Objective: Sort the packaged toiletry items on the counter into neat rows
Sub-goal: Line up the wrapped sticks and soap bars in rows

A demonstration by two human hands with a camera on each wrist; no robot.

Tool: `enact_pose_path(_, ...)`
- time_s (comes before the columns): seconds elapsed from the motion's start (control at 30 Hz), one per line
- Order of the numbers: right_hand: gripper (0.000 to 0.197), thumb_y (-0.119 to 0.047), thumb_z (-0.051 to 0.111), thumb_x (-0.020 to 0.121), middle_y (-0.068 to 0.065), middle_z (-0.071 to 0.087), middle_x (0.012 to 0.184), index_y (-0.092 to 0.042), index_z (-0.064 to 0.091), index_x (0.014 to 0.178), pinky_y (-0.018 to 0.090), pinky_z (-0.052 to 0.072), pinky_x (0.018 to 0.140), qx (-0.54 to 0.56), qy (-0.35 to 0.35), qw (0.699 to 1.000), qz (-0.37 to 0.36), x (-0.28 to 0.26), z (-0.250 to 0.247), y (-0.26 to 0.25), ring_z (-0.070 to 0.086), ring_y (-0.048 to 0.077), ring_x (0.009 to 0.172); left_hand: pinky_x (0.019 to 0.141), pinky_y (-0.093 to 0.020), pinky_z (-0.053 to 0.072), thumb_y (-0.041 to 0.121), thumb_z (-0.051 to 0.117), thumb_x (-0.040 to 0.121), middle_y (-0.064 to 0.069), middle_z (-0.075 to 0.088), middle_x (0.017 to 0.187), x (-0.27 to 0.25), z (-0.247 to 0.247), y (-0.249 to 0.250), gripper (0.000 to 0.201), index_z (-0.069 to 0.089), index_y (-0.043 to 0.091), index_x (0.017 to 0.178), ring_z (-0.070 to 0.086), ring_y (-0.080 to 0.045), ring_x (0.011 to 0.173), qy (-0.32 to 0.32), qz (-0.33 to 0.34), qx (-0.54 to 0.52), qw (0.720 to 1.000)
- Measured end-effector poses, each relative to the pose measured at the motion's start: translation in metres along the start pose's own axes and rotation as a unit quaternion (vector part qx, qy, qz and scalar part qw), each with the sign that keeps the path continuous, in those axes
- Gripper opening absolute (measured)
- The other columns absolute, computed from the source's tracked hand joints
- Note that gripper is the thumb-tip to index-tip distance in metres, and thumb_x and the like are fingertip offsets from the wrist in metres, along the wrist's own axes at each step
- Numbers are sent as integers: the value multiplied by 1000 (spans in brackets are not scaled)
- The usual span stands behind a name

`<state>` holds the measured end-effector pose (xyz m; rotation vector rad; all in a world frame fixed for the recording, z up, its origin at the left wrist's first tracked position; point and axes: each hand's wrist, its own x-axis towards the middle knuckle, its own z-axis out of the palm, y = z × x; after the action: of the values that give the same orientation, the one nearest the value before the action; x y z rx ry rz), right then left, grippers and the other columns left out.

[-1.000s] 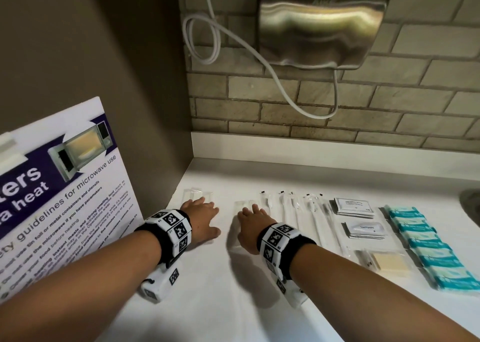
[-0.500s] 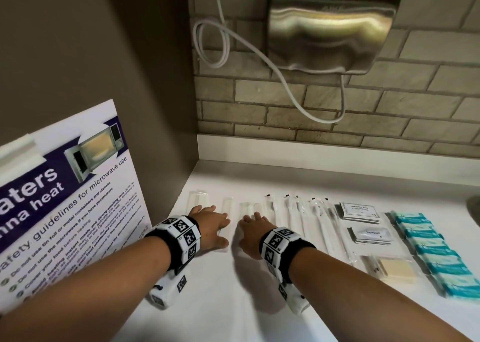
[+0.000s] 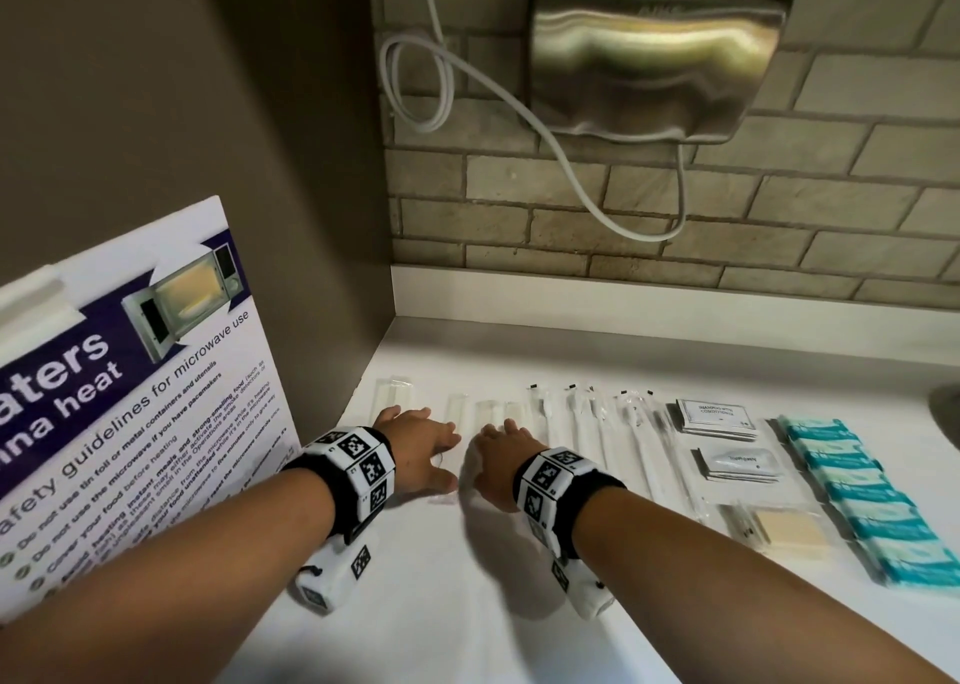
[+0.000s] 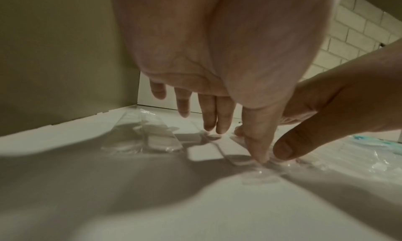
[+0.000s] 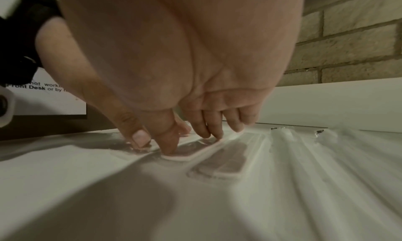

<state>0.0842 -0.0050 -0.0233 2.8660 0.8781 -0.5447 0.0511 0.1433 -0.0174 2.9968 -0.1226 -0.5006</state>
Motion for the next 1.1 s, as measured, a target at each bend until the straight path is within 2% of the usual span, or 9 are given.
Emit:
enact_pose_path(0.1, 51, -18, 42, 93, 13, 38, 146, -4, 37, 142, 44, 26, 115, 5, 28, 999, -29, 3, -4, -6, 26, 35, 141, 119, -41, 19, 44, 49, 92, 5, 36, 154, 4, -6, -11, 55, 41, 26, 144, 26, -23, 145, 39, -44, -10, 998)
enact_pose_path(0.17, 47, -17, 44, 92, 13, 43, 141, -4, 43, 137, 43, 30, 111, 11, 51, 997, -57, 6, -8, -14, 31, 34, 136, 108, -38, 39, 31, 47, 90, -4, 53, 140, 9, -9, -26, 39, 54, 22, 128, 49, -29, 129, 65, -103, -15, 993)
enact_pose_path(0.23, 44, -17, 45, 91, 12, 46, 138, -6, 47, 134, 42, 32, 108, 10, 60, 995, -85, 10, -12, -24, 34, 33, 133, 98, -37, 48, 20, 46, 89, -10, 61, 126, 10, -10, -36, 26, 58, 15, 112, 58, -31, 115, 50, -139, 9, 989)
enact_pose_path(0.33, 50, -18, 47, 92, 10, 42, 146, -10, 43, 140, 42, 30, 111, -4, 55, 992, -117, 21, -14, -40, 30, 35, 137, 94, -34, 48, 16, 46, 94, -13, 61, 122, 5, -6, -42, 25, 56, 7, 116, 59, -31, 114, -9, -150, 75, 986)
enact_pose_path(0.43, 52, -20, 46, 93, 10, 38, 150, -11, 39, 144, 44, 26, 115, -24, 34, 990, -131, 32, -12, -52, 25, 37, 141, 95, -36, 46, 13, 44, 94, -13, 57, 125, 3, 4, -48, 27, 52, 6, 119, 58, -30, 115, -15, -132, 87, 987)
enact_pose_path(0.6, 38, -22, 37, 94, 10, 54, 128, -9, 53, 127, 45, 35, 104, -4, 63, 990, -128, 39, 6, -55, 41, 37, 128, 100, -36, 43, 18, 44, 95, -12, 51, 133, 6, 7, -56, 32, 48, 7, 125, 52, -30, 122, -24, -131, 71, 989)
enact_pose_path(0.73, 40, -25, 35, 96, 16, 57, 126, -6, 57, 123, 44, 36, 103, 2, 66, 992, -104, 36, 4, -53, 42, 35, 126, 110, -36, 37, 20, 44, 95, -11, 42, 146, 7, 7, -58, 45, 43, 9, 139, 43, -28, 134, -23, -133, 52, 989)
enact_pose_path(0.93, 38, -26, 46, 93, 15, 56, 129, -6, 54, 124, 40, 31, 109, -35, 79, 992, -89, 36, -2, -51, 40, 35, 131, 103, -36, 42, 20, 50, 89, -13, 57, 131, 4, 3, -55, 30, 62, 5, 112, 51, -29, 126, 31, -128, -3, 991)
enact_pose_path(1.1, 49, -26, 43, 94, 11, 43, 142, -8, 41, 139, 43, 26, 113, -32, 78, 991, -105, 42, 3, -47, 29, 37, 137, 110, -33, 38, 39, 57, 91, -8, 51, 143, 3, 4, -50, 57, 47, 12, 140, 47, -23, 132, 57, -146, -35, 987)
